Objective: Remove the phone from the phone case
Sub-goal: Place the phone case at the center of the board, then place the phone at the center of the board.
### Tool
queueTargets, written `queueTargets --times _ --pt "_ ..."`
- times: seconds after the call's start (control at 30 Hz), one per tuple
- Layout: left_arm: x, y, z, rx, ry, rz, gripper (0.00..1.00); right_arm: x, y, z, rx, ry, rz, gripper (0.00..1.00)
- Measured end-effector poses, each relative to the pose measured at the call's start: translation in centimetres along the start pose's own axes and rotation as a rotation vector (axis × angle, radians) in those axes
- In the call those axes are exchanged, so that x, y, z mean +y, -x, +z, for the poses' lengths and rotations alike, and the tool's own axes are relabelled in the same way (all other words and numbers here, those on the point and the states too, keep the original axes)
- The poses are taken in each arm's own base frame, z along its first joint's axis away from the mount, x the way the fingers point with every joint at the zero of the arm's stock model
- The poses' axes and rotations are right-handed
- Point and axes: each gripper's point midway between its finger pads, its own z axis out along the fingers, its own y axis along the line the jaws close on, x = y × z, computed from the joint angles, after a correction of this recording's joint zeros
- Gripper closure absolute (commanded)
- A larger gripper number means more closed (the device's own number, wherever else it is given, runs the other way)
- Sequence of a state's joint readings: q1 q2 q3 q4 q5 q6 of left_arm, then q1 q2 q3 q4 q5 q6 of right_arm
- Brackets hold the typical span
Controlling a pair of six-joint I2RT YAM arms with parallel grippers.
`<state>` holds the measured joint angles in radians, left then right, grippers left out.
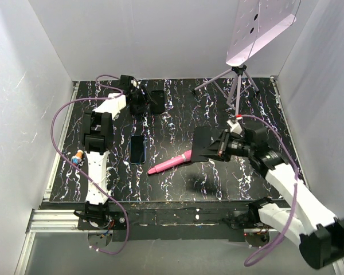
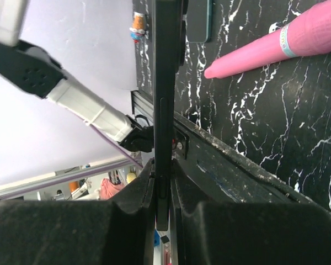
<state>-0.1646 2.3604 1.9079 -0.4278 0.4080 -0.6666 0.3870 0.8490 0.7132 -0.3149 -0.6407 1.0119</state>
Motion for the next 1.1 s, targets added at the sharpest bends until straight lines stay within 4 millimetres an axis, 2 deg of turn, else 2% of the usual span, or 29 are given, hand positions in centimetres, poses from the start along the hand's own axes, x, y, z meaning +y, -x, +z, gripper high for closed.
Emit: queueTargets --times 0.13,0.2,0.27,0.33,0.4,0.47,0.57,0.63,0.67,0.73,0.9,1.0,1.1 --pt "0.8 -0.1 -1.1 0.007 0.057 0.022 0.28 -1.7 0.3 4.3 0.081 -0.064 0.002 0.99" --pt "0.5 0.4 -2.9 -0.014 0.084 0.049 0.27 -2.1 0.6 6.8 0.123 -0.100 0.003 0.99" --pt "-0.7 1.4 -5.9 -0.062 0.100 0.089 0.27 -2.0 1.4 9.5 0.139 -0.115 -0.010 0.99" --pt "-2.8 2.4 -10.2 -0.135 0.090 0.138 0.26 -1.7 2.0 11.9 0.142 -0.122 -0.026 0.99" --pt "-6.1 3.2 -16.0 -0.241 0.043 0.192 0.26 -1.6 2.7 14.6 0.145 -0.131 -0.043 0.99" --pt "-9.3 3.1 -22.3 -0.359 -0.033 0.241 0.26 -1.7 3.0 17.2 0.155 -0.144 -0.061 0.99" --pt "-12.5 0.9 -30.2 -0.499 -0.147 0.302 0.26 -2.5 3.0 21.1 0.183 -0.173 -0.095 0.99" --pt "-13.4 -1.2 -32.9 -0.541 -0.202 0.335 0.27 -3.6 2.5 22.9 0.200 -0.198 -0.114 0.98" --pt "-13.5 -2.4 -33.6 -0.546 -0.222 0.347 0.26 -4.4 2.1 23.5 0.207 -0.218 -0.120 0.97" --pt "-13.0 -4.6 -33.6 -0.523 -0.238 0.356 0.27 -5.8 1.3 24.0 0.220 -0.258 -0.126 0.95" --pt "-8.9 -9.9 -29.8 -0.371 -0.181 0.331 0.27 -7.2 0.2 24.7 0.243 -0.290 -0.140 0.93" --pt "-8.0 -11.1 -29.0 -0.326 -0.155 0.326 0.27 -7.6 -0.1 25.6 0.253 -0.295 -0.149 0.90" --pt "-8.3 -11.1 -29.3 -0.338 -0.162 0.341 0.27 -8.3 -0.4 26.3 0.261 -0.308 -0.158 0.78"
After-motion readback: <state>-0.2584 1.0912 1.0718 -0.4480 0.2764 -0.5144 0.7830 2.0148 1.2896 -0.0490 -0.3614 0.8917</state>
